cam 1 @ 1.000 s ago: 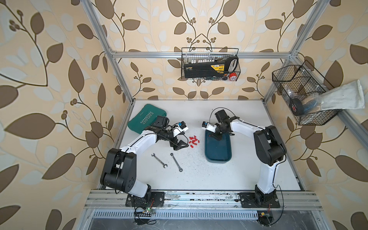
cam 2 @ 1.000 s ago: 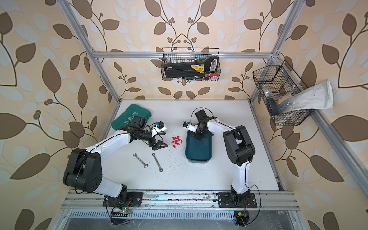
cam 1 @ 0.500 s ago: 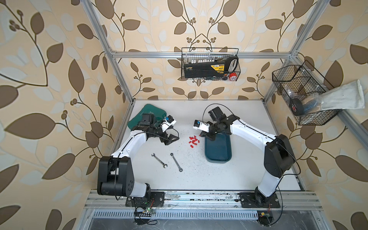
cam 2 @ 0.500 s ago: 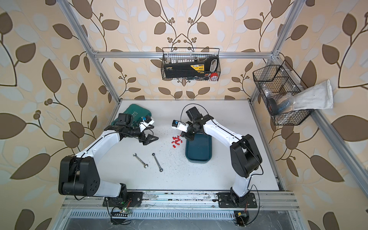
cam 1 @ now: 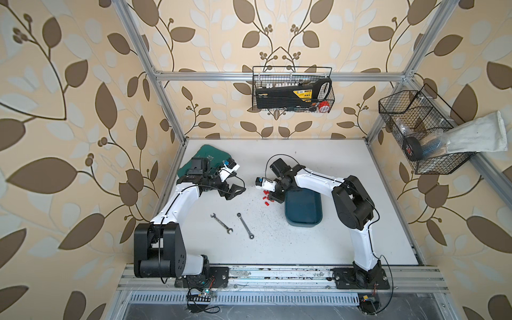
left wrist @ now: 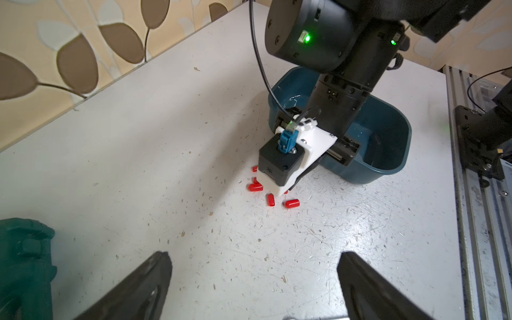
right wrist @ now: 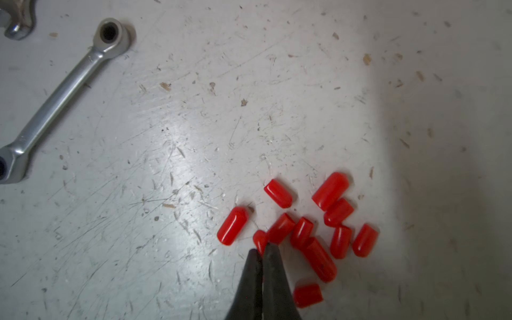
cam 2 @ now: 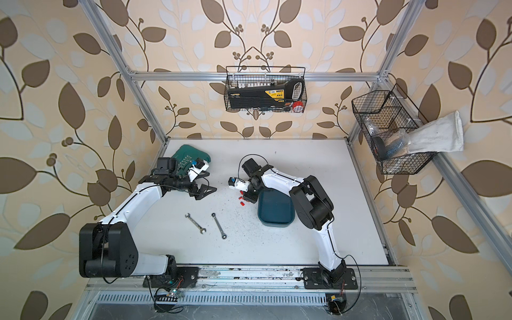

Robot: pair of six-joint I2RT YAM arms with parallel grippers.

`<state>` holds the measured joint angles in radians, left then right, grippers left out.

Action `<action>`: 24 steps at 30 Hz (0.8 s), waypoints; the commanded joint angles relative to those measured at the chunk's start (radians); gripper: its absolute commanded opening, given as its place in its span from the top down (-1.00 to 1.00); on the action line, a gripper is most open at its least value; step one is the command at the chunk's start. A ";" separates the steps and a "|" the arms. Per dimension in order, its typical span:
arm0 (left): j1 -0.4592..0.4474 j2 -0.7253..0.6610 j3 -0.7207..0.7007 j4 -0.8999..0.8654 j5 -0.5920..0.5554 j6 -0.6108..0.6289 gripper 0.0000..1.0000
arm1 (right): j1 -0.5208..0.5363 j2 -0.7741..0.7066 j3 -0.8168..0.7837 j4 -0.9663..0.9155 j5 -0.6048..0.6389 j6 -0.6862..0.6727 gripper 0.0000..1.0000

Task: Take the screw protection sleeves out of the storage box
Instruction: Place the screw protection sleeve at the center of the board, then reset both arms

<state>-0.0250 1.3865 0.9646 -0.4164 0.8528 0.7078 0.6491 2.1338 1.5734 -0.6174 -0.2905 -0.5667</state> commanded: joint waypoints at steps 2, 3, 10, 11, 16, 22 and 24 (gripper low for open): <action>0.007 -0.035 -0.002 0.010 0.051 -0.013 -0.97 | 0.006 0.012 0.031 -0.020 0.017 0.015 0.71; 0.007 -0.036 -0.003 0.011 0.053 -0.014 -0.97 | 0.007 0.008 0.032 -0.022 0.019 0.012 0.63; 0.006 -0.026 0.003 0.004 0.060 -0.014 -0.97 | 0.001 -0.062 0.028 -0.043 0.014 0.000 0.40; 0.007 -0.026 0.003 0.003 0.060 -0.014 -0.97 | 0.000 -0.075 0.028 -0.048 0.009 -0.002 0.39; 0.007 -0.021 0.008 -0.008 0.061 -0.008 -0.97 | -0.018 -0.154 0.022 -0.068 -0.001 -0.018 0.34; 0.007 -0.021 0.023 -0.025 0.022 0.002 -0.97 | -0.089 -0.282 0.022 -0.087 0.006 -0.026 0.24; 0.008 -0.022 0.025 -0.025 -0.004 0.002 -0.97 | -0.136 -0.334 0.008 -0.081 0.011 -0.022 0.19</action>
<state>-0.0254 1.3865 0.9646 -0.4255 0.8635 0.7040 0.5640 1.8687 1.5764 -0.6750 -0.2802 -0.5838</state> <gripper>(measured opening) 0.987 0.398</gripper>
